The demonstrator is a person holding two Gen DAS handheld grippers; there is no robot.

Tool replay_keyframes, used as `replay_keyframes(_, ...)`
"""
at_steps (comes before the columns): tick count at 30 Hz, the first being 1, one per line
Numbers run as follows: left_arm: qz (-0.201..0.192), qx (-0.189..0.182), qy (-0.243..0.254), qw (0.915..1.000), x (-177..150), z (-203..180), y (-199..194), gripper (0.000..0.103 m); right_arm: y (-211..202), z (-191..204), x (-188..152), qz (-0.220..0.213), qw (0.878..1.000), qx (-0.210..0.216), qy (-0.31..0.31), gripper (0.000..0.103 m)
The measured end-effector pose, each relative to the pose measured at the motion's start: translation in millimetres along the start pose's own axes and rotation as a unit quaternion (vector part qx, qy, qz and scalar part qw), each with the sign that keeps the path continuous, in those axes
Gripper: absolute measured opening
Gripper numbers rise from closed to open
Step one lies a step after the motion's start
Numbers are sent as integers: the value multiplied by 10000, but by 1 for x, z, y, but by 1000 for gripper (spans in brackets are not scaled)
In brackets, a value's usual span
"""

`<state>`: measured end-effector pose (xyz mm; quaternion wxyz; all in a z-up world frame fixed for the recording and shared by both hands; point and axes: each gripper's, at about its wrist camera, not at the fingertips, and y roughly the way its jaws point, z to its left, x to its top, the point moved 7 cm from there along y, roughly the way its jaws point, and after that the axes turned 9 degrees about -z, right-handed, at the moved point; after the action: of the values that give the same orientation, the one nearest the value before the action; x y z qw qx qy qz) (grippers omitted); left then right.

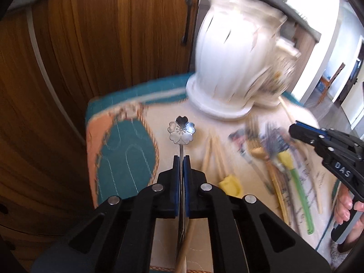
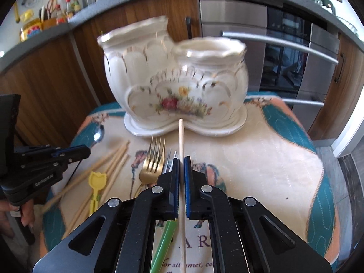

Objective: Organize utensils
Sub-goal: 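Grasp the flower-handled spoon with the left tool while the right tool grasps a wooden chopstick, then lift and carry the spoon and chopstick into the two ceramic holder cups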

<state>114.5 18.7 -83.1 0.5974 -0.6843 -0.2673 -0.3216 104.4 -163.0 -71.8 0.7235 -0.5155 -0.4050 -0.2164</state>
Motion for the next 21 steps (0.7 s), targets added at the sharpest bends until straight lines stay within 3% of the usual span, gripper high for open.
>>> replay_keyframes(8, -1015, -339, 36, 9942, 36, -14, -50, 3, -43, 0, 32, -883, 9959, 172, 112, 5)
replay_keyframes(13, -1772, -501, 188, 9827, 61, -25, -89, 3, -73, 0, 60, -1520, 9878, 304, 121, 5)
replay_keyframes(21, -2398, -759, 361, 9672, 110, -42, -119, 3, -91, -2, 104, -2210, 9744, 401, 52, 5)
